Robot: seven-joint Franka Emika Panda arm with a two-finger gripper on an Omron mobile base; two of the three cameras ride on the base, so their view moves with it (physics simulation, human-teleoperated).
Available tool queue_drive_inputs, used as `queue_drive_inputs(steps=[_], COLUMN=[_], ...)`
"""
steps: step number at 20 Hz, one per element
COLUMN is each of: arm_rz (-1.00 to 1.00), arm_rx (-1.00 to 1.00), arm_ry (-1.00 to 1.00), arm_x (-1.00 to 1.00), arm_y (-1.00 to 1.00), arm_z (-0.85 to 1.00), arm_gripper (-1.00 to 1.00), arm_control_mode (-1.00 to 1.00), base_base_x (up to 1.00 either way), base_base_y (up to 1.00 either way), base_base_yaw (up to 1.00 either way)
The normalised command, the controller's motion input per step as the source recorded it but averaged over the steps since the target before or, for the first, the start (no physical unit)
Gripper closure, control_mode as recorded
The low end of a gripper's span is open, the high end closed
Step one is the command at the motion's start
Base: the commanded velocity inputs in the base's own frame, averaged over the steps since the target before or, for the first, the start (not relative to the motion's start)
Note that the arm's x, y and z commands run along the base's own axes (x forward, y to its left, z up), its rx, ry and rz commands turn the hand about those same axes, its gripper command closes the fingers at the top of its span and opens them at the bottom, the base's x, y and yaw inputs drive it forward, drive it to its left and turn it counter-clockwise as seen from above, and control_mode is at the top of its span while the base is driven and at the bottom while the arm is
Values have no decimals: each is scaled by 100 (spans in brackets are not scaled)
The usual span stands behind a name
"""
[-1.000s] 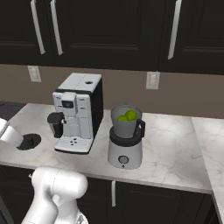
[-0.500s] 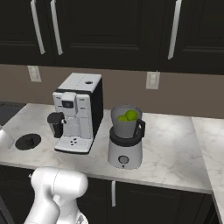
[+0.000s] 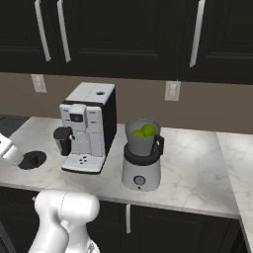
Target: Grab the limes from the fridge, place them in the blender, close the lid, and turn on the blender to create a marinade.
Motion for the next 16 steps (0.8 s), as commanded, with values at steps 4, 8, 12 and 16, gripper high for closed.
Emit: queue_drive_inputs(steps=[4,8,12,16], arm_rz=[0,0,0,0], arm_rx=[0,0,0,0], arm_ry=[6,2,0,0], arm_x=[51,44,34,25], arm_y=[24,7,0,4], arm_z=[-18,-24,-33,-39], arm_gripper=[-100,-100,-100,-100], arm_control_mode=[-100,-100,-100,-100], base_base_x=[0,0,0,0], base_base_y=[0,0,0,0], base_base_yaw=[0,0,0,0])
